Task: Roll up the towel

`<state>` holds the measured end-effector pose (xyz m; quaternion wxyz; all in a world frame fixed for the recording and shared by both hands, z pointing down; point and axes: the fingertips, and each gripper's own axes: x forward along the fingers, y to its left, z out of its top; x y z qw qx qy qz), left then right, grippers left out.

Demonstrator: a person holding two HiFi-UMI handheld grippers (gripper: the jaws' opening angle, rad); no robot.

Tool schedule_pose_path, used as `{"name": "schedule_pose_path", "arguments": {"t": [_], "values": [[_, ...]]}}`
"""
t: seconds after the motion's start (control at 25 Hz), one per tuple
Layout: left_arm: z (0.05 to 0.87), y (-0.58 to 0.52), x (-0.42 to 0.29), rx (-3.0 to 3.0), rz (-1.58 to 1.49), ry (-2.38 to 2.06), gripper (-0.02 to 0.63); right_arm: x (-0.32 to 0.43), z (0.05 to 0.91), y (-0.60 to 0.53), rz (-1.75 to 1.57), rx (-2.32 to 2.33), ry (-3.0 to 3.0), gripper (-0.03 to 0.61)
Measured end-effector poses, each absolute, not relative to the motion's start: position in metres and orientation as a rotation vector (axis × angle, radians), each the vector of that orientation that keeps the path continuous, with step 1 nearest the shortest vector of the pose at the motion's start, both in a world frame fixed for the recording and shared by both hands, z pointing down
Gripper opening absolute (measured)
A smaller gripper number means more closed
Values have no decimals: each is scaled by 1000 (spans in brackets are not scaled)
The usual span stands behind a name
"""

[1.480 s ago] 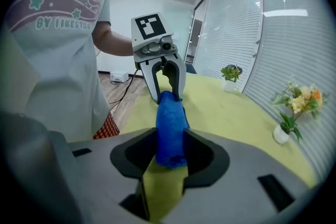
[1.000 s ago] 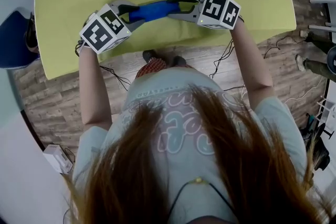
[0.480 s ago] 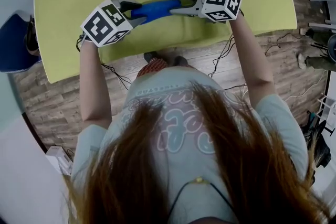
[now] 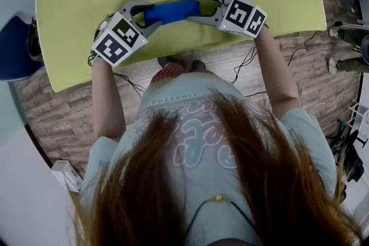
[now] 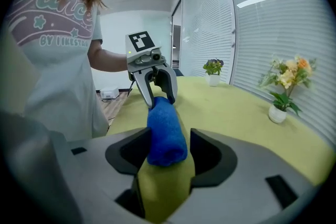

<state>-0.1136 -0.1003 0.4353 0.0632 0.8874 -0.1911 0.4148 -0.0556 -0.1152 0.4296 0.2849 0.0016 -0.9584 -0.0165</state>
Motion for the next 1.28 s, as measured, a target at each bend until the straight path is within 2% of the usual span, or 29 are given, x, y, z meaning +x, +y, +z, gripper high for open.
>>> {"name": "schedule_pose_path", "arguments": {"t": [0.2, 0.36, 0.68, 0.92, 1.28], "values": [[427, -97, -118, 2712, 1187, -683, 172, -54, 427, -111, -66, 30, -2570, 247], [407, -94, -119, 2742, 1015, -784, 173, -51, 413, -108, -51, 74, -2638, 247], [350, -89, -125, 2841, 766, -1136, 173, -46, 342, -102, -178, 248, -2877, 247], [314, -84, -118, 2879, 581, -1296, 173, -42, 288, -94, -137, 391, -3055, 247], [265, -45, -101, 2802, 28, -1261, 173, -15, 246, -65, -190, 537, -3102, 245]]}}
